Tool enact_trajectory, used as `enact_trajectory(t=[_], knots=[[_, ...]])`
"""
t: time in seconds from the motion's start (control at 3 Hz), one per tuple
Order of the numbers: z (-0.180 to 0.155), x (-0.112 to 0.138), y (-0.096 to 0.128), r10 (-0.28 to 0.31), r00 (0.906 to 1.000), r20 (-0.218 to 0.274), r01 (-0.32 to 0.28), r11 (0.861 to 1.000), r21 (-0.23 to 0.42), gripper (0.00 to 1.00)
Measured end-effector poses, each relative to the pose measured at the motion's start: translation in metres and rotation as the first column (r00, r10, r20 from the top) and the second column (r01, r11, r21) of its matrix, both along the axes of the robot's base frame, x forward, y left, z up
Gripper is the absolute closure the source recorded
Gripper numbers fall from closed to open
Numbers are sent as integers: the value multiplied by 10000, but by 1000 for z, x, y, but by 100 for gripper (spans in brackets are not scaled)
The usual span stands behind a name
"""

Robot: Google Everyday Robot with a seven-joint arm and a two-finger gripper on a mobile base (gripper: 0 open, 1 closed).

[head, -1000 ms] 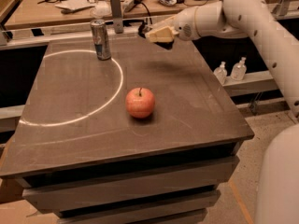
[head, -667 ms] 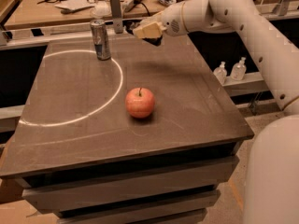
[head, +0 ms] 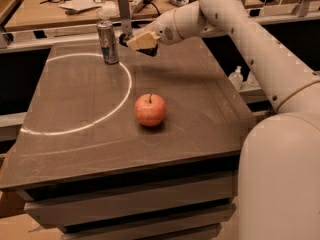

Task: Move rxbar chocolate near redbull can

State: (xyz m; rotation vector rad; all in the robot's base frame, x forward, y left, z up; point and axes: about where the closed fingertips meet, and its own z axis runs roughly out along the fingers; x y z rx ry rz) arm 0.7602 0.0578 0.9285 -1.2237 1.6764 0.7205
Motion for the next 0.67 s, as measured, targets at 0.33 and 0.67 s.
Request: enact_trajectory(t=[0.33,0.67], knots=[[-25,7,6,50,9992,-407,-65,9993,-373,100],[-46,15,17,93,9968,-794,-162,9960,-879,97]])
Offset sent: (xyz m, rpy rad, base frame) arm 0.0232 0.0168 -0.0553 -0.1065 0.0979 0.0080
